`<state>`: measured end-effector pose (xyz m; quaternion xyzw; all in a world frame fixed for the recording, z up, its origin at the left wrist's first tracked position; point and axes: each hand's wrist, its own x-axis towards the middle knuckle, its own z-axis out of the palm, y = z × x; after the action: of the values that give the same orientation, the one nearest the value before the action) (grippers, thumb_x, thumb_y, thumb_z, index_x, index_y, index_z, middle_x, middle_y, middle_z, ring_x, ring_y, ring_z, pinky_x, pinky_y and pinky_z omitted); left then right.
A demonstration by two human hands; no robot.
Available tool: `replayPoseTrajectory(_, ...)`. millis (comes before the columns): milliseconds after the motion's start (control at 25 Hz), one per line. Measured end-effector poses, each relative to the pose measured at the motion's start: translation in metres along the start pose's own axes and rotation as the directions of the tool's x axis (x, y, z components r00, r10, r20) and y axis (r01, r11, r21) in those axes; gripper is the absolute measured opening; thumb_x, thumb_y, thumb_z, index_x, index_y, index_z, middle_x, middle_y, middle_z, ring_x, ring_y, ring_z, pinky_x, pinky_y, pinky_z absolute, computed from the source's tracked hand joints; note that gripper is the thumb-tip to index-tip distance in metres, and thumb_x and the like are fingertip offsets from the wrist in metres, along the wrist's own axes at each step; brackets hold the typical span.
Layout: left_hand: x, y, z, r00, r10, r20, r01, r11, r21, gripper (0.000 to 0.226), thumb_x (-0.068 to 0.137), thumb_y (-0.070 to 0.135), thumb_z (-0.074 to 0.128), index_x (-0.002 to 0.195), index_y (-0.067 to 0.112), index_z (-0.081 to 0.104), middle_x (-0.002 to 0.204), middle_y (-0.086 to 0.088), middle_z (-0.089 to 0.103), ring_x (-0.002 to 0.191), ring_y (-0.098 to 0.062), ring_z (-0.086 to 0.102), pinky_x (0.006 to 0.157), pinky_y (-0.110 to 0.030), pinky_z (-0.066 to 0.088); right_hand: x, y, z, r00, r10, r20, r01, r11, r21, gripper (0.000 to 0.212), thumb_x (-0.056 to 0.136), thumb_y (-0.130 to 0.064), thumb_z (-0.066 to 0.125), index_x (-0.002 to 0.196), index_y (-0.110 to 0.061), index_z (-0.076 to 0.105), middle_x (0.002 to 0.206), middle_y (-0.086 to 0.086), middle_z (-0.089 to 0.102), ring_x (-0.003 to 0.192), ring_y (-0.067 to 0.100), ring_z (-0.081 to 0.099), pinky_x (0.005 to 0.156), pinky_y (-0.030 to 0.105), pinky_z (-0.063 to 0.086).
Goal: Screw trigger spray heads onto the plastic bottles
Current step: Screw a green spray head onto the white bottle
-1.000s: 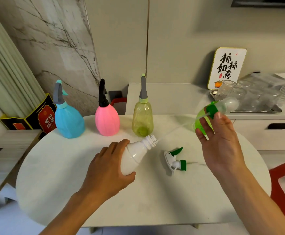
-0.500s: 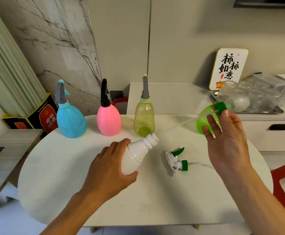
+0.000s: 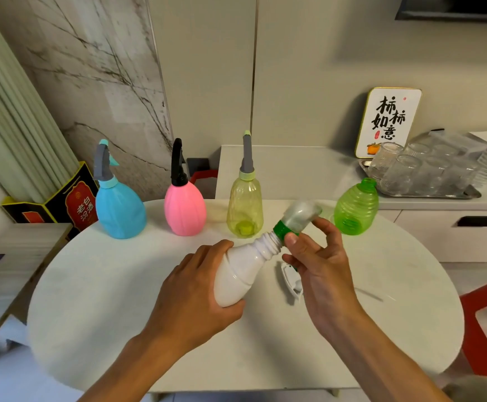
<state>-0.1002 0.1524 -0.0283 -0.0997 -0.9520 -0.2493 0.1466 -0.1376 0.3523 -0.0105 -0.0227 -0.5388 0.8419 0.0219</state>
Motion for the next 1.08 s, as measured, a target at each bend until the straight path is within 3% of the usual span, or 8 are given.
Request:
replayPoseTrajectory(160,-0.002,-0.003,-0.004,1.000,-0.001,-0.018,0.001,1.000,0.004,0.084,0.060,0.055,0.077,0.132,0.032,0.040,0.116,0.008,0.060,0.094,-0.015,0.058,0.074,-0.031,0.054,-0.003,0.005,0.004,0.987,0.032,0.160,-0.018,0.996,-0.089,0.091,0.068,-0.020,0.087,0.142,-0.042,0.039,0.110,0.006,0.078,0.097,0.014,0.072,0.081,0.027,0.051)
replayPoseTrajectory(400,-0.001,-0.006,-0.010,0.999,0.032,-0.023,-0.028,0.987,0.160,0.085,0.057,0.051,0.082,0.130,0.023,0.047,0.110,0.003,0.064,0.087,-0.017,0.060,0.067,-0.028,0.050,0.004,-0.010,-0.005,0.964,0.007,0.264,0.072,0.956,-0.285,0.076,0.072,-0.020,0.085,0.135,-0.043,0.050,0.090,-0.003,0.079,0.080,0.008,0.071,0.071,0.018,0.052)
replayPoseTrajectory(480,0.000,-0.009,-0.012,0.999,0.040,-0.015,-0.036,0.977,0.213,0.086,0.055,0.048,0.085,0.129,0.020,0.049,0.110,-0.001,0.065,0.087,-0.021,0.062,0.069,-0.034,0.053,0.008,-0.015,-0.012,0.974,-0.077,0.213,0.199,0.742,-0.640,0.070,0.068,-0.053,0.083,0.131,-0.047,0.053,0.088,-0.012,0.071,0.076,0.004,0.064,0.066,0.016,0.047)
replayPoseTrajectory(560,-0.001,-0.011,-0.013,0.998,0.066,-0.001,-0.063,0.965,0.256,0.088,0.054,0.045,0.087,0.128,0.018,0.050,0.109,-0.003,0.065,0.086,-0.023,0.063,0.069,-0.036,0.054,0.012,-0.018,-0.021,0.931,-0.243,0.272,0.347,0.354,-0.869,0.075,0.062,-0.075,0.065,0.129,-0.043,0.055,0.100,-0.013,0.058,0.090,0.011,0.056,0.071,0.021,0.044)
replayPoseTrajectory(760,-0.001,-0.015,-0.020,0.988,0.138,0.070,-0.150,0.969,0.198,0.088,0.056,0.047,0.084,0.131,0.026,0.042,0.114,0.001,0.064,0.091,-0.021,0.063,0.073,-0.036,0.056,0.018,-0.030,-0.036,0.808,-0.253,0.532,0.588,0.299,-0.752,0.058,0.072,-0.063,0.073,0.117,-0.038,0.048,0.120,-0.026,0.051,0.113,0.003,0.048,0.089,0.019,0.039)
replayPoseTrajectory(920,-0.003,-0.016,-0.023,0.983,0.095,0.160,-0.108,0.991,0.075,0.082,0.061,0.058,0.071,0.132,0.039,0.035,0.120,0.015,0.056,0.097,-0.010,0.055,0.078,-0.026,0.050,0.018,-0.032,-0.033,0.624,-0.251,0.740,0.776,0.090,-0.624,0.033,0.092,-0.045,0.059,0.110,-0.019,0.064,0.112,-0.002,0.060,0.103,0.018,0.053,0.086,0.036,0.044)
replayPoseTrajectory(1000,-0.003,-0.018,-0.021,0.973,0.082,0.214,-0.099,0.993,0.071,0.082,0.061,0.061,0.067,0.132,0.044,0.030,0.121,0.020,0.052,0.098,-0.007,0.051,0.079,-0.021,0.044,0.014,-0.026,-0.027,0.582,-0.162,0.797,0.813,0.121,-0.570,0.029,0.098,-0.042,0.050,0.111,-0.020,0.064,0.107,-0.005,0.060,0.096,0.017,0.055,0.080,0.033,0.046)
replayPoseTrajectory(1080,-0.004,-0.021,-0.020,0.965,0.081,0.249,-0.101,0.992,0.070,0.083,0.060,0.059,0.068,0.131,0.046,0.028,0.121,0.021,0.051,0.099,-0.006,0.051,0.079,-0.020,0.044,0.009,-0.021,-0.025,0.628,-0.066,0.776,0.768,0.215,-0.603,0.026,0.094,-0.044,0.057,0.116,-0.032,0.056,0.108,-0.015,0.055,0.097,0.009,0.055,0.078,0.025,0.046)
